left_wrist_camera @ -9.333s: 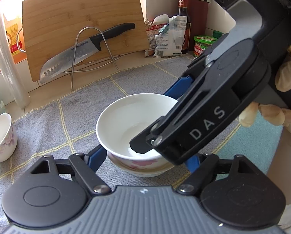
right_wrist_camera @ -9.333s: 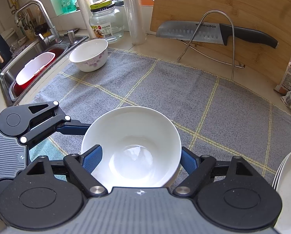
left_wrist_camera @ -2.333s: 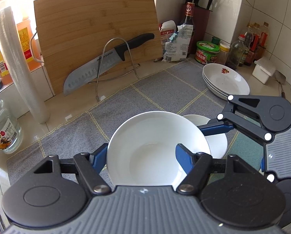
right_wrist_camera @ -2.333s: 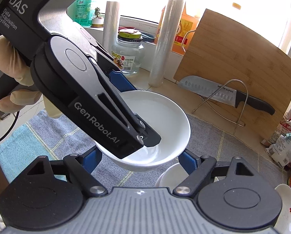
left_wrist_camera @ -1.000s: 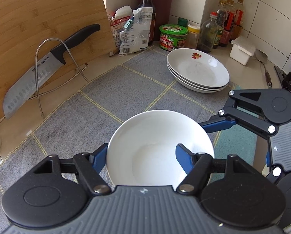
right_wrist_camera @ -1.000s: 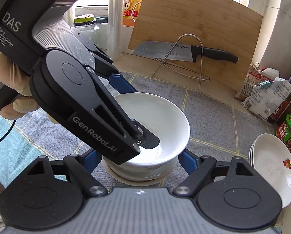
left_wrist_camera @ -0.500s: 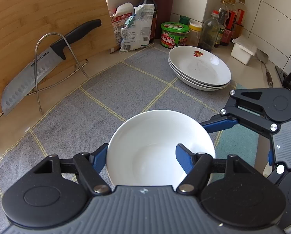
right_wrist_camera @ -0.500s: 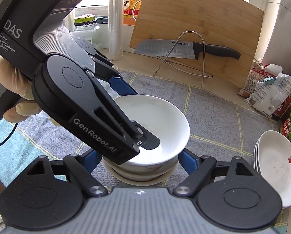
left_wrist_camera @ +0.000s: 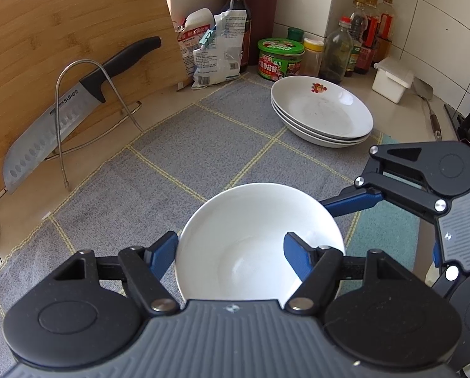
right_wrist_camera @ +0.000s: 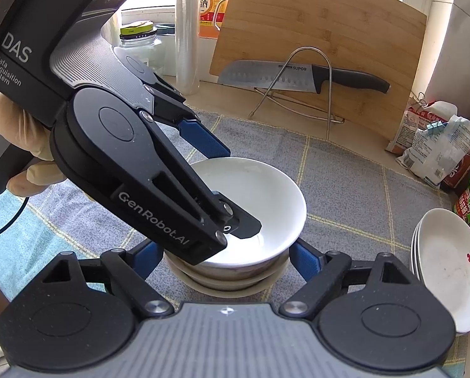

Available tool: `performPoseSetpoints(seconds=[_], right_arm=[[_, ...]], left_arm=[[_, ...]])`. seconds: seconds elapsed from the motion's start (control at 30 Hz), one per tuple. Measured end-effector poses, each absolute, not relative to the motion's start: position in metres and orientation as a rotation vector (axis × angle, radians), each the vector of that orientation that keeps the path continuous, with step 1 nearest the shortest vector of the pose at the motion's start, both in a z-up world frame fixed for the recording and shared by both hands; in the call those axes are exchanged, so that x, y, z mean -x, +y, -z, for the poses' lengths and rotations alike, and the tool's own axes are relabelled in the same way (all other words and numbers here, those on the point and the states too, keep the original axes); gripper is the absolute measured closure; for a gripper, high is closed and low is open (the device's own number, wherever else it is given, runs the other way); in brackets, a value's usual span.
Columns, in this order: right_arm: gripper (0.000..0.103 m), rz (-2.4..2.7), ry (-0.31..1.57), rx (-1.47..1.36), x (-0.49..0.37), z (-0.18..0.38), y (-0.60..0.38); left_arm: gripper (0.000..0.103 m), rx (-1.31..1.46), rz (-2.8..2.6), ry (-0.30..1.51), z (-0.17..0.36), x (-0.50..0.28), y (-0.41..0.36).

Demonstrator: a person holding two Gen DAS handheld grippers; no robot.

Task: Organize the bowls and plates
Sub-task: 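Lower the white bowl into the nested bowls with the left tool, then open the left tool and release the white bowl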

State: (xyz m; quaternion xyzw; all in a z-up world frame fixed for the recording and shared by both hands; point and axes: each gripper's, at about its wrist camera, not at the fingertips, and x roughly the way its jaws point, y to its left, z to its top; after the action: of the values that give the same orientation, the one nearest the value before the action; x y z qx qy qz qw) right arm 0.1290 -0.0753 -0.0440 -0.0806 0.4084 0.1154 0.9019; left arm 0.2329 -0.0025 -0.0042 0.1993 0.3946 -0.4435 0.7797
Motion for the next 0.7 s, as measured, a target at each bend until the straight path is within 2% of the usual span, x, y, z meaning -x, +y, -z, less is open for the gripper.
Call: performPoseSetpoints(seconds=[0.07, 0.2, 0.47, 0.63, 0.7], right_arm=[[0.000, -0.245, 0.820, 0.162, -0.126, 0.041, -0.076], [0.000, -0.247, 0.827, 0.161, -0.124, 0.041, -0.077], [0.000, -0.240, 0.830, 0.156, -0.117, 0.041, -0.077], [0.000, -0.234, 0.838, 0.164, -0.111, 0.044, -0.079], [0.000, -0.231, 0.851, 0.161, -0.110, 0.047, -0.081]], left_arm=[[0.030, -0.430, 0.962, 0.845, 0.003, -0.231, -0.002], [0.029, -0.434, 0.952, 0.835, 0.001, -0.230, -0.001], [0.018, -0.398, 0.946, 0.810, -0.008, -0.222, 0.010], [0.017, -0.381, 0.951, 0.789, -0.012, -0.209, 0.017], [0.011, -0.365, 0.951, 0.780, -0.014, -0.204, 0.022]])
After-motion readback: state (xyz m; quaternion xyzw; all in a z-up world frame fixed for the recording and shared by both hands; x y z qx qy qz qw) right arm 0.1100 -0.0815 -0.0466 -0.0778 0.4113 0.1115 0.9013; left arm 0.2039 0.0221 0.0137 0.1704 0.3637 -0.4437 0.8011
